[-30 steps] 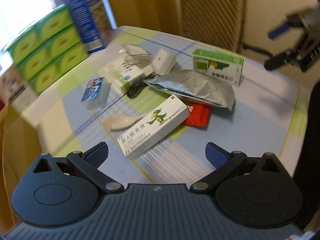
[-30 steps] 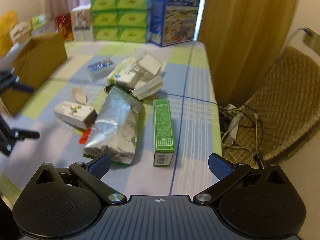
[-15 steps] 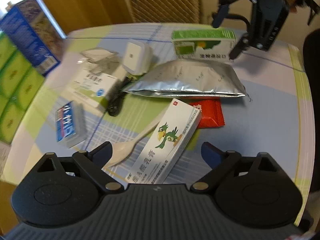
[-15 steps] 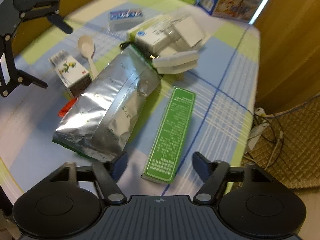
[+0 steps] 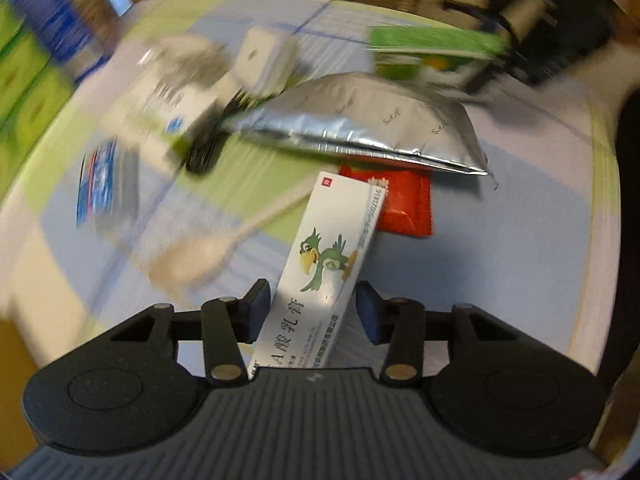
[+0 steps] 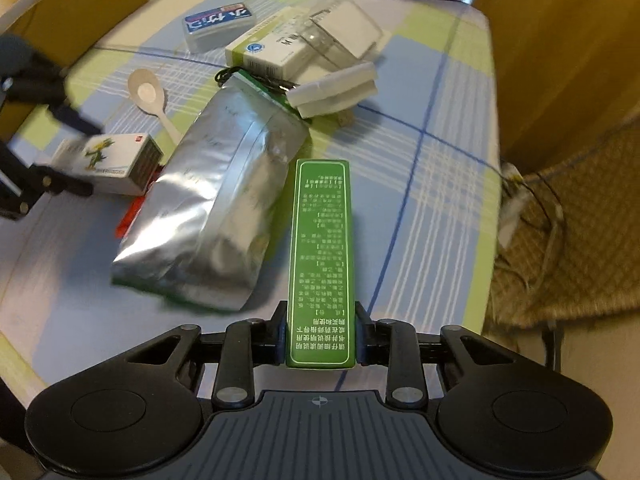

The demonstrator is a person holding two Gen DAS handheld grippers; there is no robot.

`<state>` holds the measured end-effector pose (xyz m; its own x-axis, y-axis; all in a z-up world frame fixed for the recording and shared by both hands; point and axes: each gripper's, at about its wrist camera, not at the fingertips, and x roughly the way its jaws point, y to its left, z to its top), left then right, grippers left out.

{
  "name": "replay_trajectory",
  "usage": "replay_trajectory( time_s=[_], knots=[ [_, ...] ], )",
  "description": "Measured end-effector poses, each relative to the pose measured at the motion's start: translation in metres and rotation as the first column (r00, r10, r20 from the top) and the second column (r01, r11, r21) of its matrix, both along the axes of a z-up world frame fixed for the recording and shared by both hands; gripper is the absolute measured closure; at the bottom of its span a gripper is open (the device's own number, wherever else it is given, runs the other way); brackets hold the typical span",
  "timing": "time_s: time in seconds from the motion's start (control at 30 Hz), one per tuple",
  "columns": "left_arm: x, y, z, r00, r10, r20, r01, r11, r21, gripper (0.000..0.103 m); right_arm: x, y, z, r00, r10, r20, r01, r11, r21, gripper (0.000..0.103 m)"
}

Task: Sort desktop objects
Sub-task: 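Grasp the green box with the right tool while the left tool grasps the white medicine box, then carry both boxes to the cardboard box and open both tools to drop them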

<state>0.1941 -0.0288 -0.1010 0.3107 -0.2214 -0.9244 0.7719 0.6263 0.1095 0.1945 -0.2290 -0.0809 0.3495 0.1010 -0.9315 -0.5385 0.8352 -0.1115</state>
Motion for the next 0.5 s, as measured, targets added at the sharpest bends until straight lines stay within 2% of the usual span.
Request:
replay_trajectory(
  time_s=[0.1,0.23,0.3,0.37,0.43,0.5],
  knots=[
    [-0.02,0.002,-0.003,0.983,0.171,-0.062,-0.172,0.985,-0.015,0.069,-0.025,-0.002,0.004,0.996,-0.09,0.011,0.089,0.996,0.025,0.075],
    [-0.053,0.003,-0.007,0.939,0.33,-0.097,-0.338,0.938,-0.081,0.07,-0.058,-0.006,0.007,0.979,-0.205,0.0,0.204,0.974,0.095,0.075],
    [-0.069,0.003,-0.009,0.924,0.371,-0.092,-0.381,0.916,-0.13,0.069,-0.07,-0.005,0.01,0.974,-0.224,0.013,0.221,0.967,0.129,0.073],
    [-0.081,0.002,-0.011,0.912,0.405,-0.07,-0.411,0.898,-0.156,0.066,-0.078,-0.003,0.011,0.972,-0.232,0.046,0.225,0.966,0.127,0.059],
    [-0.084,0.002,-0.011,0.901,0.431,-0.047,-0.432,0.886,-0.167,0.066,-0.081,0.0,0.01,0.969,-0.236,0.077,0.226,0.967,0.116,0.051],
    [-0.088,0.003,-0.012,0.889,0.457,-0.038,-0.456,0.87,-0.187,0.064,-0.082,-0.002,0.008,0.966,-0.251,0.07,0.238,0.959,0.154,0.05]
  ],
)
